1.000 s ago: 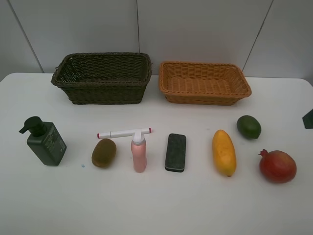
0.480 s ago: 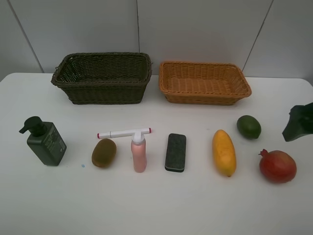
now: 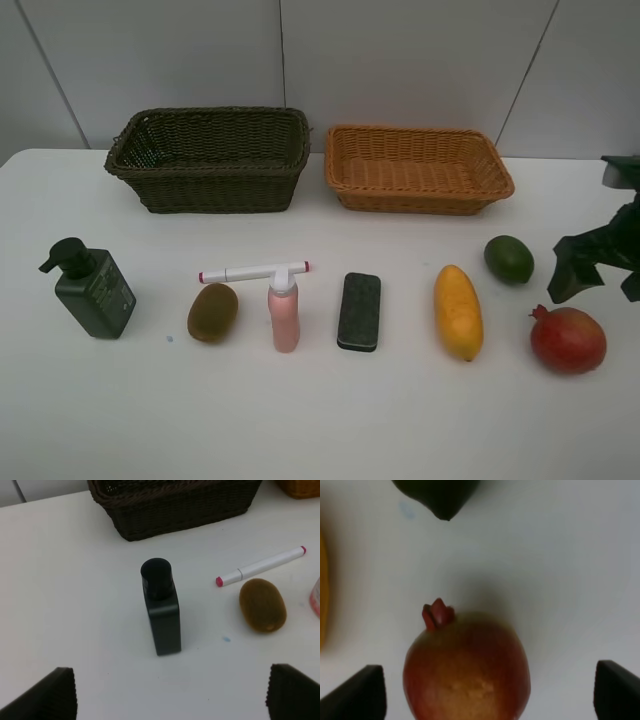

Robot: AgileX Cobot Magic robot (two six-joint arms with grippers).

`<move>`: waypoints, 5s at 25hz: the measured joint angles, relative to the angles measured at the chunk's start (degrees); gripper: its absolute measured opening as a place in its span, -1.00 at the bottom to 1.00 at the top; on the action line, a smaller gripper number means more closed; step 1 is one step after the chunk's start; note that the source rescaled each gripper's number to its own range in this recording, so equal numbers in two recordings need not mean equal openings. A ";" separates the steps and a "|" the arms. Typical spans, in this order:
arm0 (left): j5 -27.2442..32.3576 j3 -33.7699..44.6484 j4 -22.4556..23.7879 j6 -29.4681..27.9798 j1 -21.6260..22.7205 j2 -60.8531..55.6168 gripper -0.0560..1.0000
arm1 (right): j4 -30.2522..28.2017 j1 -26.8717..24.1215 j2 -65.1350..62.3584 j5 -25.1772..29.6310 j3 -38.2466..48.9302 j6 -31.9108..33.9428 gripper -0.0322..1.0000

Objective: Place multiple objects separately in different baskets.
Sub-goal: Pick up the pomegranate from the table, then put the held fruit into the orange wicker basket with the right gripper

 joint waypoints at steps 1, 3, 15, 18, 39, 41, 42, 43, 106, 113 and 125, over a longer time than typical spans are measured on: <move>0.00 0.00 0.00 0.00 0.00 0.00 1.00 | 0.00 0.00 0.85 -0.22 0.00 0.00 1.00; 0.00 0.00 0.00 0.00 0.00 0.00 1.00 | 0.00 0.00 2.62 -0.50 0.00 0.00 1.00; 0.00 0.00 0.00 0.00 0.00 0.00 1.00 | 0.00 0.73 7.75 -0.82 0.00 -1.64 1.00; 0.00 0.00 0.00 0.00 0.00 0.00 1.00 | 0.31 1.31 9.34 -0.82 0.00 -1.76 1.00; 0.00 0.00 0.00 0.00 0.00 0.00 1.00 | 2.19 1.31 14.73 -0.77 0.00 -1.76 0.45; 0.00 0.00 0.00 0.00 0.00 0.00 1.00 | 2.23 1.31 14.73 -0.62 0.00 -1.76 0.34; 0.00 0.00 0.00 0.00 0.00 0.00 1.00 | 2.23 1.31 14.73 -0.41 0.00 -1.76 0.34; 0.00 0.00 0.00 0.00 0.00 0.00 1.00 | 2.29 1.31 14.73 -0.21 0.00 -1.76 0.34; 0.00 0.00 0.00 0.00 0.00 0.00 1.00 | 15.19 1.31 29.79 -5.45 -49.18 -10.34 0.34; 0.00 0.00 0.00 0.00 0.00 0.00 1.00 | 18.44 1.50 36.65 -10.52 -50.75 -14.83 0.34; -0.10 0.16 0.00 0.00 0.00 -0.07 1.00 | 20.25 6.00 40.01 -17.37 -50.96 -17.50 0.34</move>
